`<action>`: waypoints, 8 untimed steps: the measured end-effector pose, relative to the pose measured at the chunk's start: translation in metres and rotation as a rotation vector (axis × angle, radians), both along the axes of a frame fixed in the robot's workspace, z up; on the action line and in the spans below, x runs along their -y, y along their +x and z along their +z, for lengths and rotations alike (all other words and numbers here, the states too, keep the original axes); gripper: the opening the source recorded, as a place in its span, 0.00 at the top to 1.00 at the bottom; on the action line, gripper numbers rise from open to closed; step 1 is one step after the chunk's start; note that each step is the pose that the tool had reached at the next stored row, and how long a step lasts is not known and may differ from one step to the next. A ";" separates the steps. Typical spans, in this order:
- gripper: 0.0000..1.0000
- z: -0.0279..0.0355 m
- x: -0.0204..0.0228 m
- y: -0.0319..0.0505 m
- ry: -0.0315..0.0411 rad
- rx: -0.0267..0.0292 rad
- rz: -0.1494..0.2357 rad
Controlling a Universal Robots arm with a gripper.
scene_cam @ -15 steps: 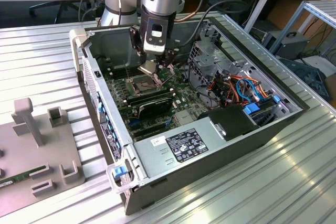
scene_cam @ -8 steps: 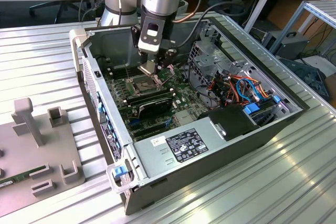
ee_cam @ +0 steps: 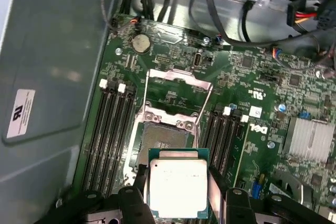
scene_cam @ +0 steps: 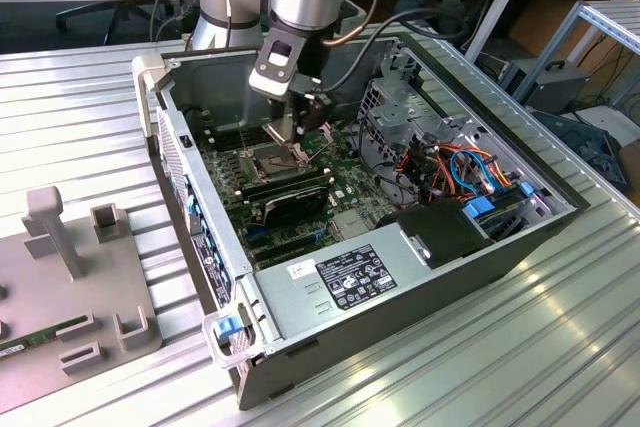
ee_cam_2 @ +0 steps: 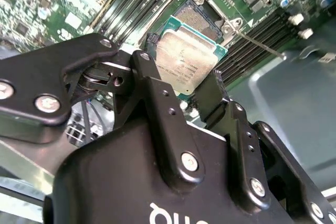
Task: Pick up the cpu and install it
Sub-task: 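Place the cpu into insertion slot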
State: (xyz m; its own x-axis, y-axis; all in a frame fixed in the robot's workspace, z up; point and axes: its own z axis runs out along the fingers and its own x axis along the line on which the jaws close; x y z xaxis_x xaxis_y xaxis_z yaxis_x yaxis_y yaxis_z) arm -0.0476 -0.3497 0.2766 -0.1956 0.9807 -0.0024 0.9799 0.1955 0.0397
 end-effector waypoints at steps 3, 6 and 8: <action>0.45 -0.0001 0.0000 0.0000 0.0000 0.0000 -0.050; 0.45 -0.0002 0.0000 0.0000 -0.0001 0.0000 -0.109; 0.45 -0.0004 0.0000 0.0000 0.0000 0.0000 -0.158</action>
